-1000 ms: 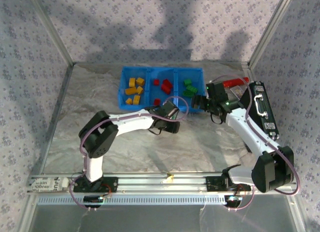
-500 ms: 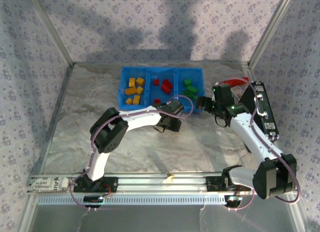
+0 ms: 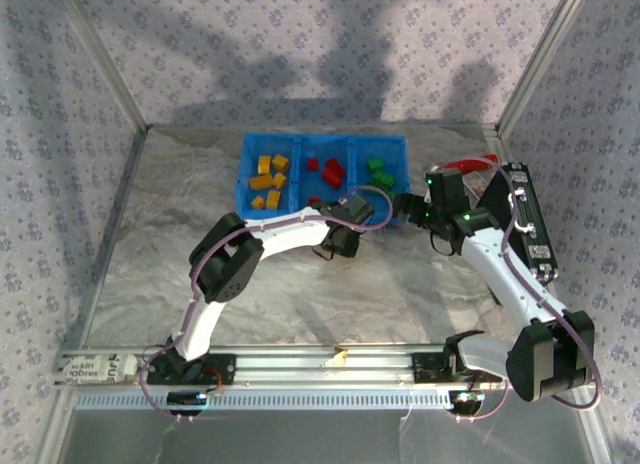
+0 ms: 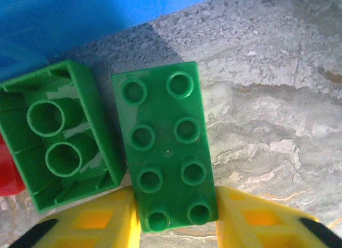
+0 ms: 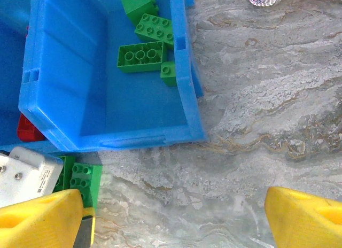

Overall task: Sort the legos into containers by color
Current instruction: Pick up the lego from the center of the table, then place the lego in the container.

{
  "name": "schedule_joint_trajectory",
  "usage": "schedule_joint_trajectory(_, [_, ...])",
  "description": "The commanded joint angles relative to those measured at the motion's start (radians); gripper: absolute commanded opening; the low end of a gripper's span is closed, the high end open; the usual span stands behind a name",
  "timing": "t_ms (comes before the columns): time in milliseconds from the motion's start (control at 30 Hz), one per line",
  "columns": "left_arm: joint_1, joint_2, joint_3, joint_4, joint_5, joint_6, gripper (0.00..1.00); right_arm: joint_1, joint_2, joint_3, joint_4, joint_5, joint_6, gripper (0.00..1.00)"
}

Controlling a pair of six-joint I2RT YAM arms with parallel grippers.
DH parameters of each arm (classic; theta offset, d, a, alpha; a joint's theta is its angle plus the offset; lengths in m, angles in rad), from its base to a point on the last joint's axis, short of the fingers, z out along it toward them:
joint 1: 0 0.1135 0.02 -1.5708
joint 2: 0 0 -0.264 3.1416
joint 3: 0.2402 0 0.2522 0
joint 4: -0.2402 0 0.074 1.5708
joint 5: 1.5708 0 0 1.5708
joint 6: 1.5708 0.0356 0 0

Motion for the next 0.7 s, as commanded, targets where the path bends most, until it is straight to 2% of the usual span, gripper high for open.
schedule_joint_trajectory(0, [-0.012, -0.004, 0.019, -0.054, -0.029, 0.007, 0.3, -0.008, -0.031, -0.016, 0.001, 0.004, 0.015, 0.9])
schedule_joint_trajectory(200, [-0.043, -0.109, 0.005, -0.067, -0.038, 0.028, 0.25, -0.032, -0.093, -0.052, -0.002, 0.03, 0.023, 0.9])
schedule_joint_trajectory(400, [-0.068, -0.159, 0.117, -0.14, -0.055, 0.061, 0.25, -0.072, -0.159, -0.094, -0.008, 0.016, 0.036, 0.89])
schedule_joint_trajectory(567, [-0.069, -0.109, 0.288, -0.197, -0.086, 0.121, 0.25, -0.083, -0.21, -0.123, -0.032, 0.011, 0.038, 0.89])
schedule_joint_trajectory(667, [-0.056, -0.022, 0.483, -0.277, -0.095, 0.161, 0.24, -0.088, -0.245, -0.154, -0.034, 0.005, 0.039, 0.89])
